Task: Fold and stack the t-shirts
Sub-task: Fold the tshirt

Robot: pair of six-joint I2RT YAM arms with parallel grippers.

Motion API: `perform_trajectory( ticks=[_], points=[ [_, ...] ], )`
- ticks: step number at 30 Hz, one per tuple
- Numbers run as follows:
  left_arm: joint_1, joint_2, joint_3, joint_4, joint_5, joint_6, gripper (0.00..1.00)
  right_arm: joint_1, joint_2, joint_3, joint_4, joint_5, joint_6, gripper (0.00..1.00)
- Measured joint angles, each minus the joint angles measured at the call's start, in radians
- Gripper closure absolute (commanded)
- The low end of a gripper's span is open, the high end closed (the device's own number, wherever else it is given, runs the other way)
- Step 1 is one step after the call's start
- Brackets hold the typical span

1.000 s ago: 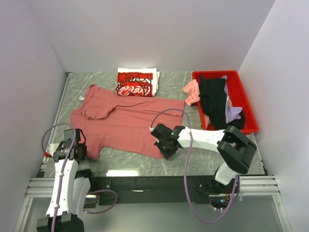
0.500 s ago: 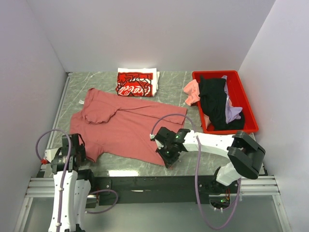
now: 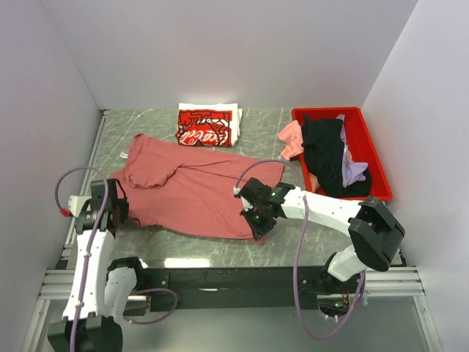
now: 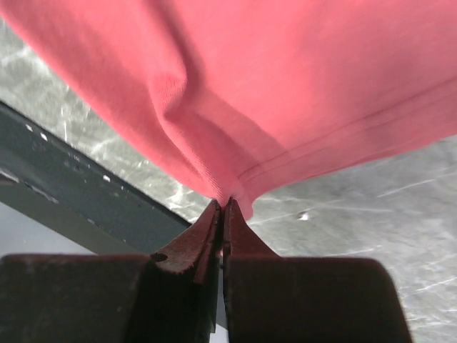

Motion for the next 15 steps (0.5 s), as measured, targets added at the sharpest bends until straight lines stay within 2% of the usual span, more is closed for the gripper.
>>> perform_trajectory(
  ticks=[15],
  points=[
    [-0.114,0.376,0.231,0.241,0.015,0.091,0.99,-0.16,0.04,0.117,-0.019,0.009,-0.044,0.98]
  ],
)
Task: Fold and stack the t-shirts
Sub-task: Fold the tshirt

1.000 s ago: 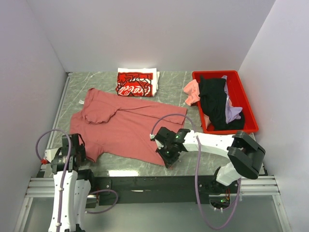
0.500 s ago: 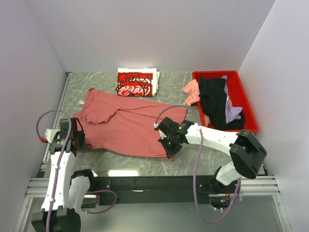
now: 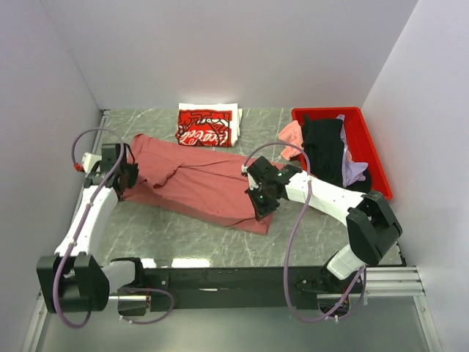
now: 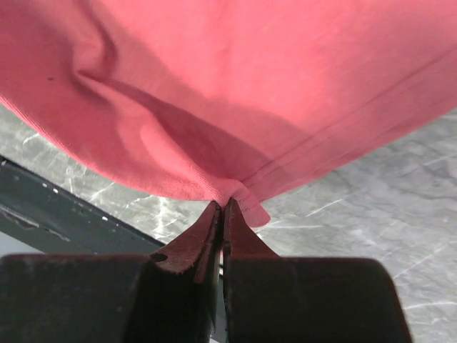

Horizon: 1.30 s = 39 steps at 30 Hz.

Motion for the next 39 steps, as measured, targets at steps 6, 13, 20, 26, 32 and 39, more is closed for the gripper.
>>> perform_trajectory(
  ticks=[6,13,20,26,32,39],
  points=[
    [-0.033,0.123,0.072,0.075,-0.007,0.029,0.99,-0.034,0.023,0.032,-0.018,0.018,0.0,0.98],
    [-0.072,0.257,0.16,0.154,-0.007,0.09,0.99,-0.073,0.061,0.08,-0.03,0.039,0.0,0.98],
    [-0.087,0.42,0.309,0.145,-0.064,0.127,0.99,-0.105,0.111,0.146,-0.042,0.056,0.0,0.97],
    [-0.087,0.515,0.383,0.113,-0.109,0.137,0.99,-0.142,0.146,0.193,-0.042,0.06,0.0,0.96],
    [-0.087,0.639,0.472,0.111,-0.105,0.176,0.91,-0.167,0.173,0.199,-0.042,0.068,0.0,0.94],
    [-0.087,0.818,0.619,0.119,-0.089,0.246,0.32,-0.209,0.243,0.251,-0.034,0.109,0.027,0.79]
  ],
)
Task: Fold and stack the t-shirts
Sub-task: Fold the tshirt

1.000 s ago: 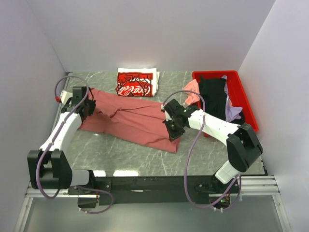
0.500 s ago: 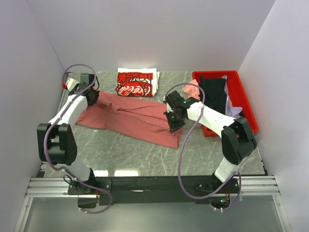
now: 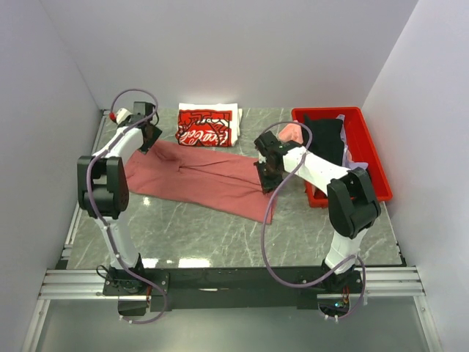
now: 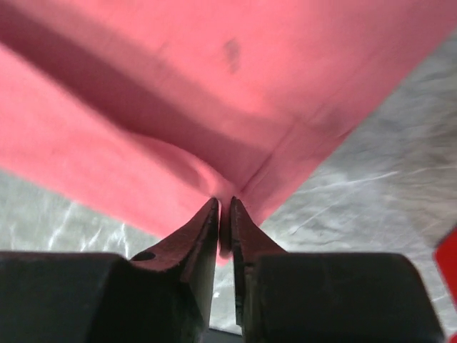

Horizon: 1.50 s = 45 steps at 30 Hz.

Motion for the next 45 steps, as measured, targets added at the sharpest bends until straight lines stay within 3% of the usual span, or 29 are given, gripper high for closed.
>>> perform_trajectory(
  ticks=[4,5,6,9,11,19,30,37,45],
  points=[
    [0.0,0.084,0.102,-0.001,0.023,0.046,0.23,-0.032,0.038,0.053,-0.006,0.061,0.037,0.59],
    [0.0,0.1,0.132,0.002,0.032,0.054,0.21,-0.038,0.043,0.064,-0.004,0.077,0.047,0.45],
    [0.0,0.103,0.147,0.008,0.04,0.064,0.12,-0.042,0.043,0.069,-0.003,0.091,0.058,0.41],
    [0.0,0.085,0.146,0.018,0.06,0.08,0.01,-0.051,0.033,0.069,0.0,0.119,0.069,0.33],
    [0.0,0.051,0.106,0.041,0.076,0.087,0.01,-0.051,0.015,0.057,0.01,0.124,0.072,0.3],
    [0.001,-0.073,-0.116,0.069,0.121,0.085,0.0,-0.051,-0.031,0.053,0.064,0.048,0.04,0.28],
    [0.048,-0.042,-0.219,0.09,0.173,0.048,0.01,-0.051,0.253,0.267,0.143,-0.044,0.027,0.27],
    [0.076,0.021,-0.175,0.095,0.163,0.036,0.01,-0.051,0.26,0.167,0.209,-0.091,0.035,0.27],
    [0.084,0.136,-0.012,0.069,0.134,0.045,0.0,0.013,0.078,-0.111,0.361,-0.146,0.053,0.27]
  ],
)
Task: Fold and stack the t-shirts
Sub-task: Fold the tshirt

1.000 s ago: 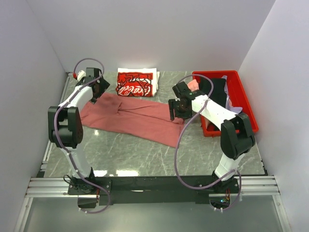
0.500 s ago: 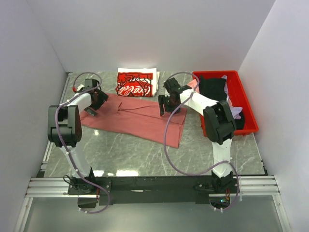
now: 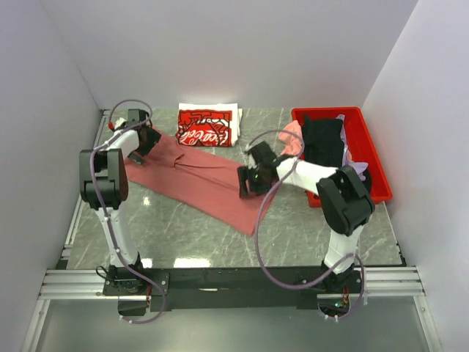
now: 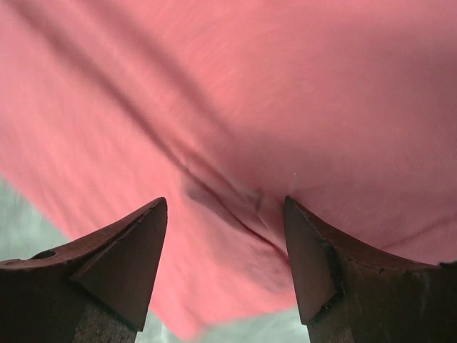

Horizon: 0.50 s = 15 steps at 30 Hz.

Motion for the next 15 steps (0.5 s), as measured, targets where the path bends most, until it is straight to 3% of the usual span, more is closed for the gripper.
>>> perform_trajectory(
  ticks=[9,15],
  points=[
    [0.025,0.239,0.362,-0.035,0.002,0.15,0.01,0.385,-0.088,-0.113,-0.001,-0.139,0.072,0.26],
    [0.039,0.377,0.583,-0.026,0.14,0.301,0.01,0.467,-0.013,0.031,-0.037,-0.236,0.064,0.24]
  ],
)
